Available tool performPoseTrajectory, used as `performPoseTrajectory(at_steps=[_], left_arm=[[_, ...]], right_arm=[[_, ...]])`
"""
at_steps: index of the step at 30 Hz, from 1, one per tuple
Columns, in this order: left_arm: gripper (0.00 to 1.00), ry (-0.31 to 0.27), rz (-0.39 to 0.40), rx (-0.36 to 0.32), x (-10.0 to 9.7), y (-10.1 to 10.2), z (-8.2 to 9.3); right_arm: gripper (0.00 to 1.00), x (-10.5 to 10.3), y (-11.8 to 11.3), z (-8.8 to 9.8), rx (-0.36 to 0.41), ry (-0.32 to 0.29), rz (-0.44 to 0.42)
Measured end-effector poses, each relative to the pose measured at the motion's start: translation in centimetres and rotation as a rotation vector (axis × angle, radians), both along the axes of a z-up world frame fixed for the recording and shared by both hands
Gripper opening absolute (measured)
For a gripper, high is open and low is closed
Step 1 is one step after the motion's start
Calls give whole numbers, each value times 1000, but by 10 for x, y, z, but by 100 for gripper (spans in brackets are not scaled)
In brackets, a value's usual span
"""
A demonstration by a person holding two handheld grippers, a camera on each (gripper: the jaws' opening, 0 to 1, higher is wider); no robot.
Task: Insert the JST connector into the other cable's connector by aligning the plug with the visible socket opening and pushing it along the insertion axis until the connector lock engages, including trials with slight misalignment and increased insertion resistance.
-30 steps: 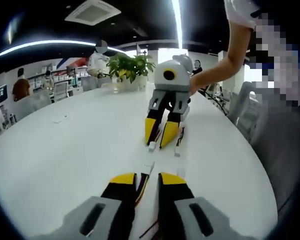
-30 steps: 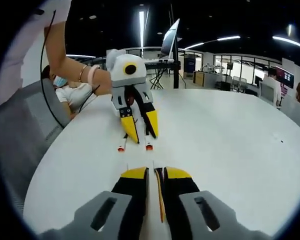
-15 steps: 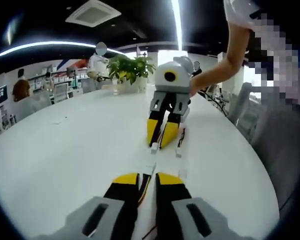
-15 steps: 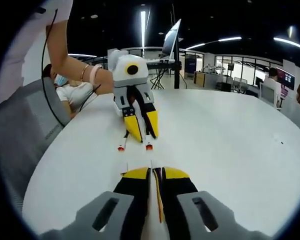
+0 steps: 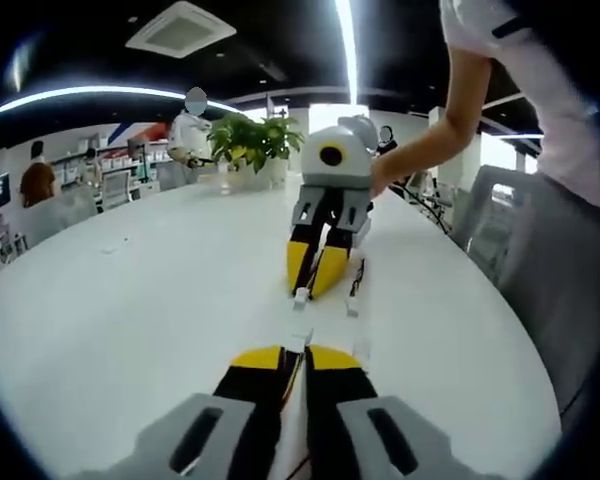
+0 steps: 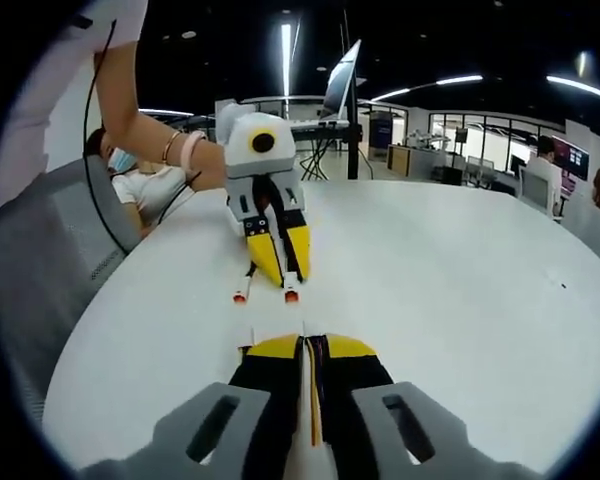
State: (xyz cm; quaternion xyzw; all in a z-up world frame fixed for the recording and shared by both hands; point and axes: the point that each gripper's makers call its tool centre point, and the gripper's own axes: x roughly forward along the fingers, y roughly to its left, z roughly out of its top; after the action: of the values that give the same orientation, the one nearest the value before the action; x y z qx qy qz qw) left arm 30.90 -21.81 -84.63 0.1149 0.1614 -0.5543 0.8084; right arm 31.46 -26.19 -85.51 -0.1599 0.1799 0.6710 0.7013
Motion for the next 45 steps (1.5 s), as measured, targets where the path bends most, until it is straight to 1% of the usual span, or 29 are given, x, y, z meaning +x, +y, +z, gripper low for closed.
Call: performPoseTrajectory(at_steps=[9,11,19,31,35,37,39,43,45], left_arm=[[1,-8,5,-10,-2,-1,1],[1,-5,9,-16,-2,0,1],[1,-8,11,-12,-3,-4,2],[1,-1,6,-18,-6,-9,4],[1,0,4,-20,-8,-12,5],[1,7,4,-35,-8,-13,6],[1,7,-3,-32,-9,-14,6],[1,5,-14,-48,-10,-16,8],[1,5,-13,-56,-10,-16,9]], right_arm=[[5,1,1,0,12,-6,5],[5,0,2,2,24,-5,8],[5,-7,10,7,60,15,16],[4,-10,12,1,44,18,33],[4,-12,14,2,45,18,39],[4,-11,13,2,46,18,41],[4,-12,14,3,48,17,43],[4,-15,15,5,63,17,60],[4,-15,16,6,81,31,59]])
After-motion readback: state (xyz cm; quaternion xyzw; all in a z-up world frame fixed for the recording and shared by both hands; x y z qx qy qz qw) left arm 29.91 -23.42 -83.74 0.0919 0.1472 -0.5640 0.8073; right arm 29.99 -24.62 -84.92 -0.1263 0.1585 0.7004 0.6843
